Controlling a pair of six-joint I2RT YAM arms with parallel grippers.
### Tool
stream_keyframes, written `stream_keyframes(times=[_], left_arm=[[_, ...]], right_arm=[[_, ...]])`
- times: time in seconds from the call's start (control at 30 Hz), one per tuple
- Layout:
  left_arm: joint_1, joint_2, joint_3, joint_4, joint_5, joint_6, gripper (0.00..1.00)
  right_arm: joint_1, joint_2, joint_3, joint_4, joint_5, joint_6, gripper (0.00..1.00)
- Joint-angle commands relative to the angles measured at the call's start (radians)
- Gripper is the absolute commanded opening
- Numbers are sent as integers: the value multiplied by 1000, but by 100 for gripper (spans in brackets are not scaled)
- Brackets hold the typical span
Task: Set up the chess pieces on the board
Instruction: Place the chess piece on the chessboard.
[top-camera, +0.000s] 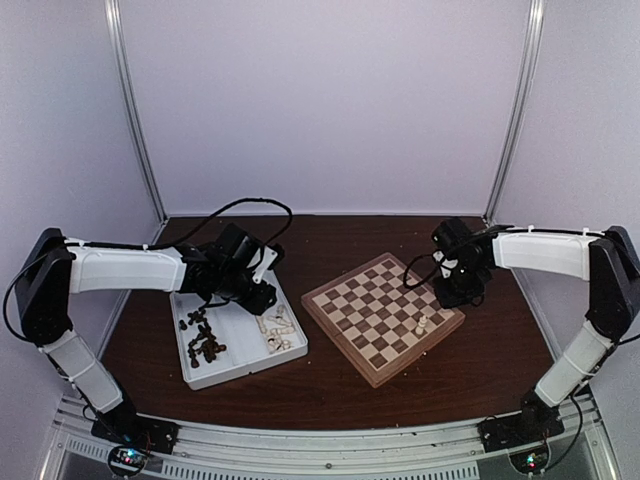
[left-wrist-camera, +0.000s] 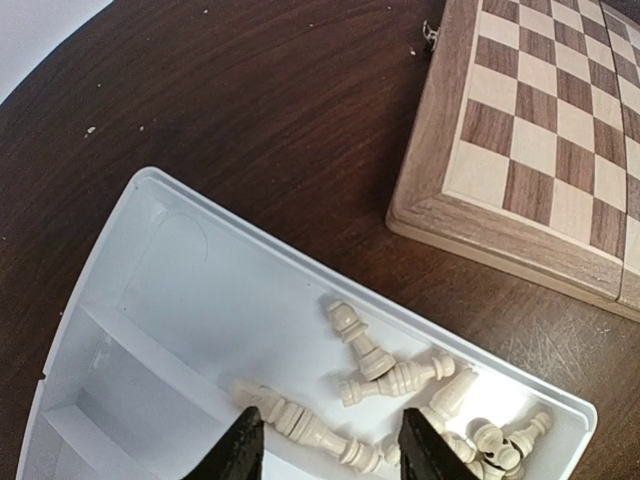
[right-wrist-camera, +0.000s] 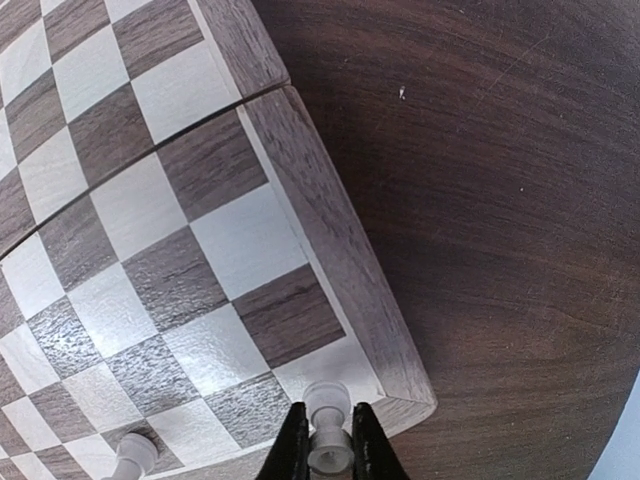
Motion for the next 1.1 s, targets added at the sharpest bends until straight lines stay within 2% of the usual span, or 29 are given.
stream_keyframes(times=[0.0,0.37,0.43,0.73,1.07], left_arm=[[7,11,31,10,8,17,47],[7,19,32,9,9,13,47],[7,21,35,9,8,16,47],[8,26,50,0,4,22,47],[7,67,83,-11,6,21,47]], right_arm=[[-9,26,-15,34,-4,-5,9],[-19,48,-22,36,6,-18,12],[-18,47,-24,38,-8,-18,15],[-20,-32,-14,21,-9,-21,43],[-18,-215,-1,19,-66,-55,46]])
